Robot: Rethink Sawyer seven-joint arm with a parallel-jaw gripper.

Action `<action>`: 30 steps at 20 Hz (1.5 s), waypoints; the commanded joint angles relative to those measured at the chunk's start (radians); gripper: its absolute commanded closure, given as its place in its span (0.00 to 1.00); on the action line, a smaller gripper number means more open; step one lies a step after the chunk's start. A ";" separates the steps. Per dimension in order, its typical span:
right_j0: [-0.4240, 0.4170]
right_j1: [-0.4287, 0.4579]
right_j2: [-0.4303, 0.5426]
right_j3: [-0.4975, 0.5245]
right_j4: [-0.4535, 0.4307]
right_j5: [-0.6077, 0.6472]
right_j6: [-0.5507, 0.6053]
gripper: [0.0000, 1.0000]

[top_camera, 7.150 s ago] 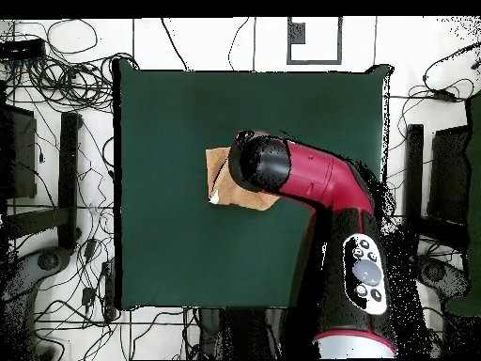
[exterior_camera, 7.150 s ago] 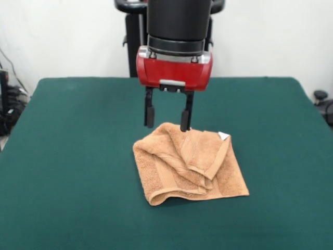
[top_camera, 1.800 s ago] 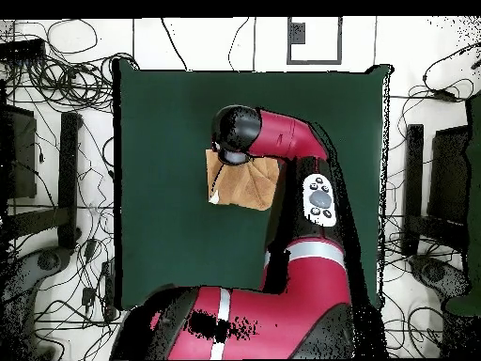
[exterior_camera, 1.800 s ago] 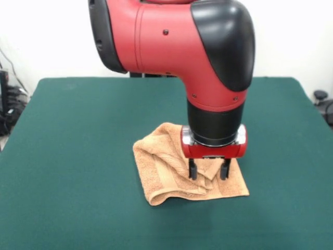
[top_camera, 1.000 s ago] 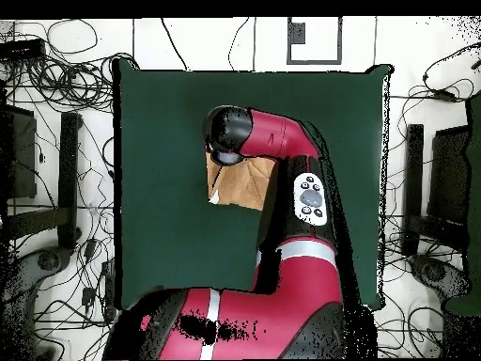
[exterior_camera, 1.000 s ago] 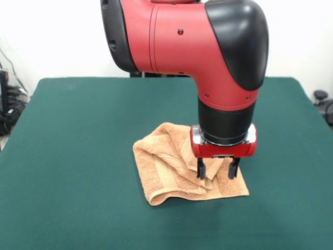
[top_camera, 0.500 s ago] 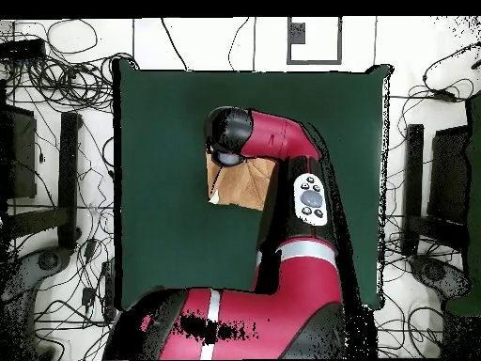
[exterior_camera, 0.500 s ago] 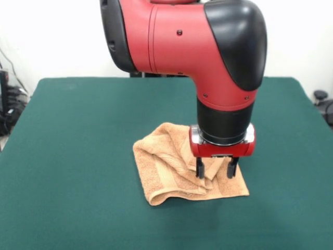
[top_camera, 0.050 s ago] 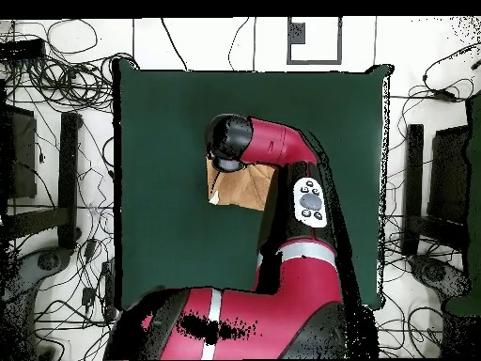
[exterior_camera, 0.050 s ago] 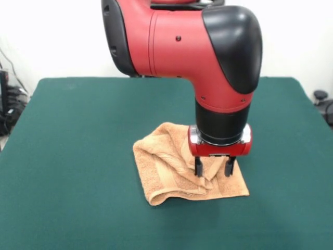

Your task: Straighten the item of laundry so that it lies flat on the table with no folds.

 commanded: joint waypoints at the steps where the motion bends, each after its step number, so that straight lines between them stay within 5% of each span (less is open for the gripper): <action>1: -0.005 0.003 0.030 0.165 0.002 -0.112 0.192 0.00; 30: 0.013 0.000 -0.052 0.132 -0.005 -0.113 0.232 0.00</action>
